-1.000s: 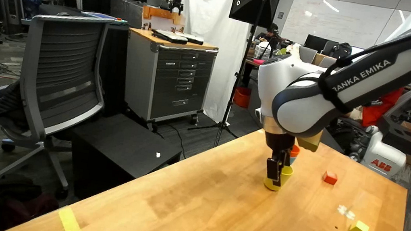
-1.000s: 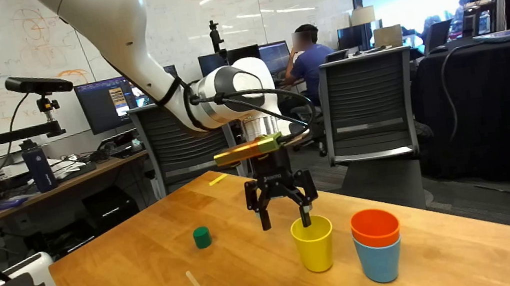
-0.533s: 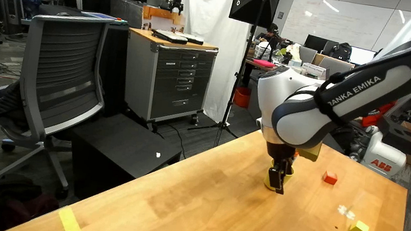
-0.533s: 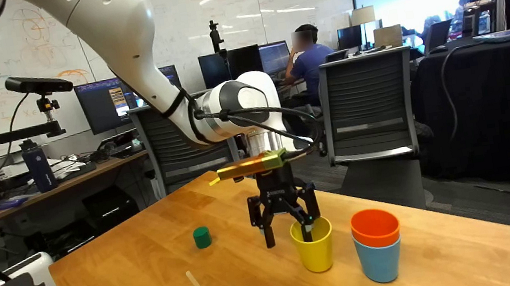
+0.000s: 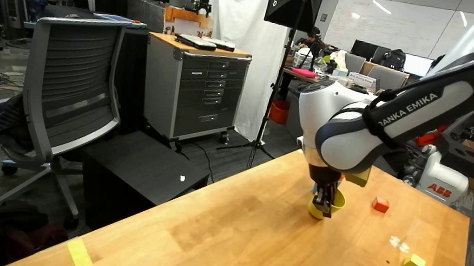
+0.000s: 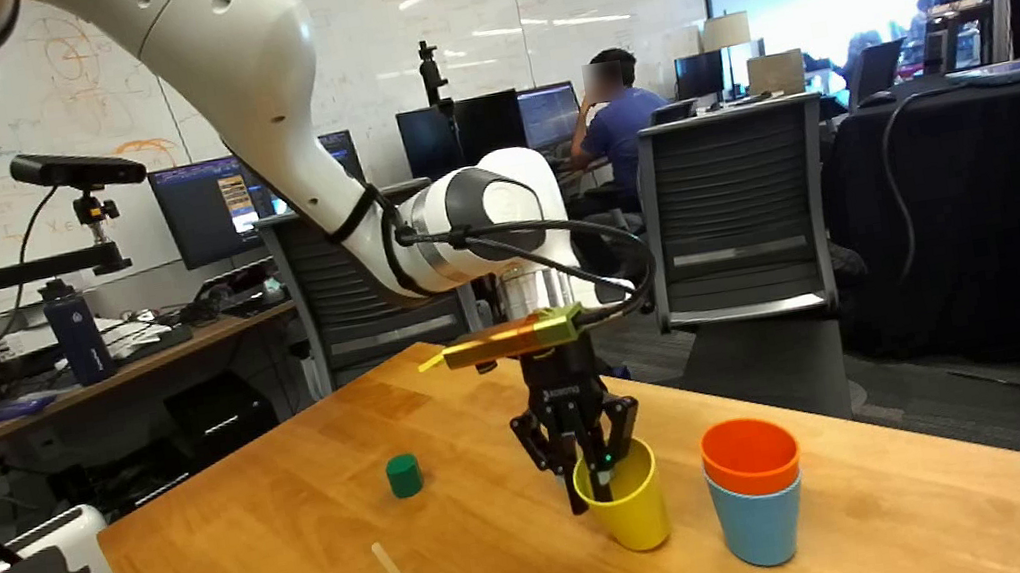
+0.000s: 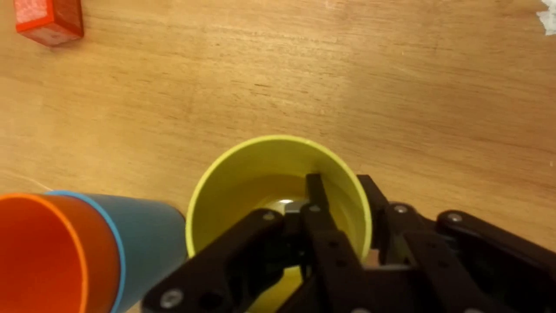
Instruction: Put the orange cup into the blue cup then the yellow cup into the orange cup
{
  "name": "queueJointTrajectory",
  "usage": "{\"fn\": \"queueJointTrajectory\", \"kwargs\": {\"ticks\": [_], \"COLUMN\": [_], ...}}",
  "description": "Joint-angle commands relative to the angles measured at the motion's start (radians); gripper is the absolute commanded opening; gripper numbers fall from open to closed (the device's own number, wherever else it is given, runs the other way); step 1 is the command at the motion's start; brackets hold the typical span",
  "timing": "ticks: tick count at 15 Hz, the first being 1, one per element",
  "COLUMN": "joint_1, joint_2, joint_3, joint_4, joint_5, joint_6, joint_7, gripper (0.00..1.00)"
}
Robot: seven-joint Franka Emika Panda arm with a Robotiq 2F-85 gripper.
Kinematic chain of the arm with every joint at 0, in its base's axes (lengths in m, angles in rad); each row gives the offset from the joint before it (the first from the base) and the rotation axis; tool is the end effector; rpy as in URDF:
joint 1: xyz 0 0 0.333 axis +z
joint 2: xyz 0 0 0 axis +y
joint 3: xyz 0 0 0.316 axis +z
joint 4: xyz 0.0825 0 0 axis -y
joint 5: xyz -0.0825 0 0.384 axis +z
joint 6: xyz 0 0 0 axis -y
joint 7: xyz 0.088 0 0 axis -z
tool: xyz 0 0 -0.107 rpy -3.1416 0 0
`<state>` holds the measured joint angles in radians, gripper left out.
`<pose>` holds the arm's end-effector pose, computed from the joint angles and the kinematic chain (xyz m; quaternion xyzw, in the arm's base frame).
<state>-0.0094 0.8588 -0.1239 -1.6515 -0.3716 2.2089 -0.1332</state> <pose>0.6356 -0.0926 0.0934 0.9619 0.1444 -0.1703 0.1578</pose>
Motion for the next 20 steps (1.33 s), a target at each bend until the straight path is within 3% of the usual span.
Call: {"fn": "queueJointTrajectory", "kwargs": {"ticks": [1,10,20], "joint_1": [-0.003,-0.004,0.002], "joint_2": [0.014,0.020,-0.058], "joint_3": [-0.011,-0.012,0.016], "joint_4": [0.025,0.040,0.067], "joint_5": [-0.020,-0.016,0.014], "joint_6": [0.009,0.000,-0.014], "joint_7": [-0.004,0.002,-0.001], "gripper": [0.00,0.02,0.02]}}
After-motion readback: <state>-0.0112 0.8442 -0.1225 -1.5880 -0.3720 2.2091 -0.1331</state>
